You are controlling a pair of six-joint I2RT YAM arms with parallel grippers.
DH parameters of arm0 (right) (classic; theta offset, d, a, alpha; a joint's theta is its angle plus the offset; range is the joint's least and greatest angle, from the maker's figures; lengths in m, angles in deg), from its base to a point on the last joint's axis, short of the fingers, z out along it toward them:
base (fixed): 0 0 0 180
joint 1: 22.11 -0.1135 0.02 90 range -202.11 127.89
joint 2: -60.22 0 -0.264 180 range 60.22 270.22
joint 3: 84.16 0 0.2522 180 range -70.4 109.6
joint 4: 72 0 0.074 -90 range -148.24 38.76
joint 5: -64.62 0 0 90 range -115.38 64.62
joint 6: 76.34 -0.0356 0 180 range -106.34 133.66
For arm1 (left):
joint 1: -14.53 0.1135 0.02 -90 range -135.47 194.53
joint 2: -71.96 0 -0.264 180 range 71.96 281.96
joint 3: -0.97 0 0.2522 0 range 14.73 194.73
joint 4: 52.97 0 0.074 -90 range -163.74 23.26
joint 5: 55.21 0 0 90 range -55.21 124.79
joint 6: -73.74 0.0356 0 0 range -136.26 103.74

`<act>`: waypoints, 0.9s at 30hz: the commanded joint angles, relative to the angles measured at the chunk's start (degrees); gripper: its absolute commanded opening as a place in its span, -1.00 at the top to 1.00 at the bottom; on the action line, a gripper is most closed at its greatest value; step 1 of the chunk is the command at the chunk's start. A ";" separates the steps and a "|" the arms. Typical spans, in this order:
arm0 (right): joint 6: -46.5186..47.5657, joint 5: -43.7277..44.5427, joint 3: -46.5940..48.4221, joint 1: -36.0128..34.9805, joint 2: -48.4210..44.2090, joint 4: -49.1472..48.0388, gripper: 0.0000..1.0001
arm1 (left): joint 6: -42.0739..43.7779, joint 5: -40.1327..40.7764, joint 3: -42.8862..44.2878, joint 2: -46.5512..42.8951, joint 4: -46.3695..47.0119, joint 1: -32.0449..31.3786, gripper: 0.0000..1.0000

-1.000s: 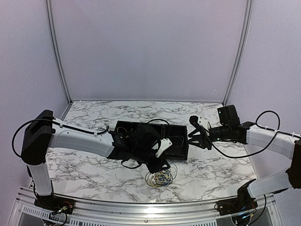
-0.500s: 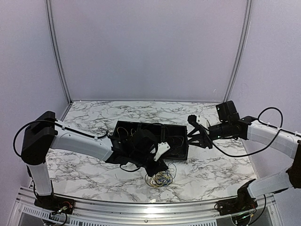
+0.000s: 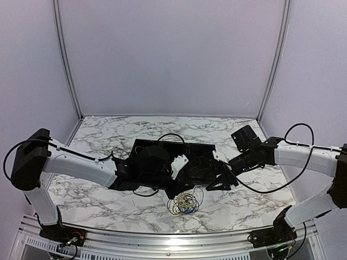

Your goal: Untangle the cables

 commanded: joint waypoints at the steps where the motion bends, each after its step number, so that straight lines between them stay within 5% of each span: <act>1: -1.24 -1.24 1.51 -1.57 1.14 -1.90 -0.22 | -1.89 0.10 -0.33 -3.80 4.51 -0.17 1.00; 11: -3.54 -3.55 2.47 -3.42 3.91 -5.15 -0.09 | -4.95 2.19 -3.04 -7.21 6.69 -0.34 1.00; 13: -4.43 -3.96 3.18 -3.51 4.56 -5.28 0.21 | -6.20 3.04 -3.98 -7.73 7.47 -0.51 1.00; 15: -5.52 -4.53 4.15 -3.51 4.82 -5.35 0.72 | -7.57 4.77 -4.59 -7.99 8.18 -1.06 0.98; 17: -7.24 -5.27 4.88 -3.55 4.31 -6.06 1.00 | -8.22 7.13 -4.77 -7.35 8.70 -2.10 0.74; 20: -9.90 -6.60 5.97 -3.56 3.01 -6.88 1.00 | -8.94 10.56 -4.13 -4.81 10.01 -4.26 0.48; 27: -11.05 -7.93 6.44 -3.41 -0.29 -3.86 1.00 | -14.52 23.03 -2.68 3.05 17.52 -6.84 0.43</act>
